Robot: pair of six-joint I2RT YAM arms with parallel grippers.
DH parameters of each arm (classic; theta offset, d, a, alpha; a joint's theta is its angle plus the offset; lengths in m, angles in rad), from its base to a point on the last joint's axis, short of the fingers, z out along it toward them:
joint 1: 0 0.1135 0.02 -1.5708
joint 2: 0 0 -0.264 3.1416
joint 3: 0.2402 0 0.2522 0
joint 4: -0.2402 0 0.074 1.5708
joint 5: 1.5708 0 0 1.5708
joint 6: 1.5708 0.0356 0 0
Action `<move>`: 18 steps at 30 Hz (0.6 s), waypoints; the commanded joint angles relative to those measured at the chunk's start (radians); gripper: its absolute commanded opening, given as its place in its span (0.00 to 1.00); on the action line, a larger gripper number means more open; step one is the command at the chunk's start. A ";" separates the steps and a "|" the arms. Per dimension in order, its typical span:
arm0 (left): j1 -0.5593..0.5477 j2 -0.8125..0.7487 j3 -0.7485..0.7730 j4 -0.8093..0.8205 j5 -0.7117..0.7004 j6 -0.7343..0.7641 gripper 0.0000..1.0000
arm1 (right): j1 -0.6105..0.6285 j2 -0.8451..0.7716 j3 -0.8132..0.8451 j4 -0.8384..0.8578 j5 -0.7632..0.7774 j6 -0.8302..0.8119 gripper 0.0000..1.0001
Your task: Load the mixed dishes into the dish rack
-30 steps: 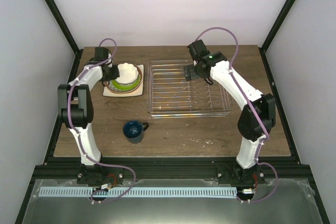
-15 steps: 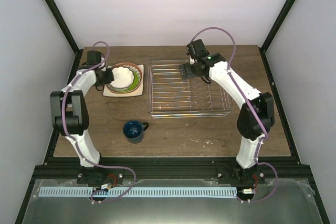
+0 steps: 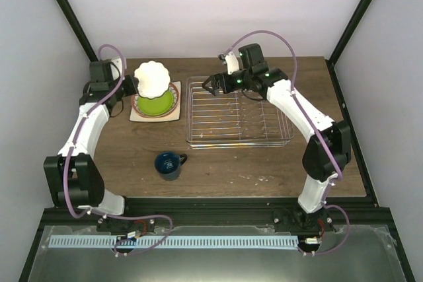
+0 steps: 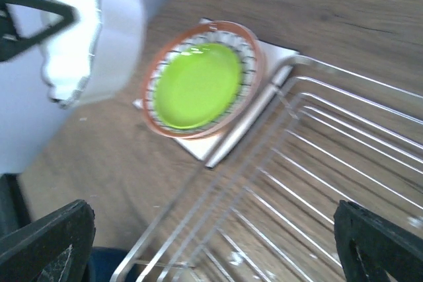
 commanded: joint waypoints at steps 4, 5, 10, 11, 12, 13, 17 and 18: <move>-0.055 -0.100 -0.086 0.134 0.111 -0.071 0.00 | 0.008 0.033 0.074 0.136 -0.400 0.058 1.00; -0.067 -0.103 -0.090 0.137 0.112 -0.071 0.00 | 0.008 0.040 0.074 0.152 -0.435 0.066 1.00; -0.123 -0.112 -0.103 0.156 0.113 -0.093 0.00 | 0.008 0.062 0.071 0.195 -0.494 0.106 1.00; -0.129 -0.114 -0.102 0.161 0.116 -0.099 0.00 | 0.008 0.070 0.073 0.190 -0.493 0.107 1.00; -0.135 -0.115 -0.101 0.168 0.123 -0.106 0.00 | 0.008 0.079 0.075 0.184 -0.492 0.104 1.00; -0.138 -0.115 -0.100 0.171 0.130 -0.118 0.00 | 0.008 0.086 0.076 0.181 -0.497 0.105 1.00; -0.147 -0.119 -0.102 0.199 0.163 -0.151 0.00 | 0.008 0.115 0.072 0.193 -0.527 0.129 1.00; -0.148 -0.122 -0.105 0.205 0.164 -0.155 0.00 | 0.008 0.120 0.070 0.199 -0.527 0.135 1.00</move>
